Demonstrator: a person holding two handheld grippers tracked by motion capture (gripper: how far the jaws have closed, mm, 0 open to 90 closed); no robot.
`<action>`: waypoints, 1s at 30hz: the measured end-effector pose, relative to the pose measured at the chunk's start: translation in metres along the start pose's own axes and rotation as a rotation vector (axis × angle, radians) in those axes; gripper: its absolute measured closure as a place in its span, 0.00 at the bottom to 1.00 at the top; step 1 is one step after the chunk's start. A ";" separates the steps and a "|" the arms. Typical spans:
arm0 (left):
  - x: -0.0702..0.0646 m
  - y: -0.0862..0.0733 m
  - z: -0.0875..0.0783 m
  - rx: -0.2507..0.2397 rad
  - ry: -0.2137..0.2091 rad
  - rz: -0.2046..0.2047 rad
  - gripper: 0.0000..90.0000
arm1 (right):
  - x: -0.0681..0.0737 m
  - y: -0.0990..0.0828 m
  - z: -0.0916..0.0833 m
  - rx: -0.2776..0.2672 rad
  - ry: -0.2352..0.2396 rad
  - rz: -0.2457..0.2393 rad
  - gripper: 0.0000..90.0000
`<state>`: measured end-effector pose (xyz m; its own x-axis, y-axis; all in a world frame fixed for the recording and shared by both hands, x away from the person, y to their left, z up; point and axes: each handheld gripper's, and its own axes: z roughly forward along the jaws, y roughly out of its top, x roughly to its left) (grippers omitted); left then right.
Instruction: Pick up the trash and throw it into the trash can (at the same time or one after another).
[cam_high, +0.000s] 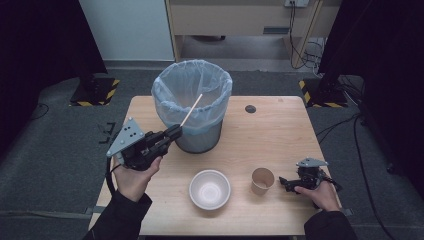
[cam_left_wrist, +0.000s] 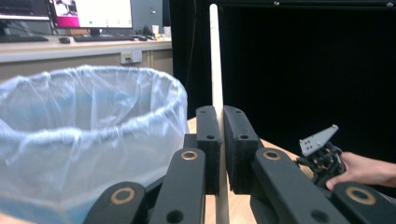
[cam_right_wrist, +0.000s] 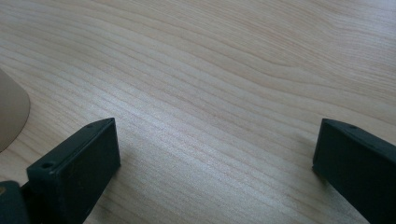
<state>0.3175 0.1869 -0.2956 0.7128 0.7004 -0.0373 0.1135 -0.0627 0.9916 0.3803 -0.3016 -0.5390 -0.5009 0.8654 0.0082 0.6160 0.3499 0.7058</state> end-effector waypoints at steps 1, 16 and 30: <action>0.000 0.003 0.002 -0.004 0.000 0.004 0.95 | 0.000 0.000 0.000 0.000 0.000 0.000 0.01; 0.018 0.044 0.018 -0.049 0.030 0.039 0.95 | 0.000 0.000 0.000 0.000 0.000 0.000 0.01; 0.038 0.070 0.040 -0.076 0.083 0.033 0.95 | 0.000 0.000 0.000 0.000 0.001 0.002 0.01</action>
<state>0.3799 0.1804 -0.2326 0.6553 0.7554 0.0029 0.0358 -0.0349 0.9987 0.3802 -0.3015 -0.5390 -0.5001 0.8659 0.0105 0.6173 0.3480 0.7056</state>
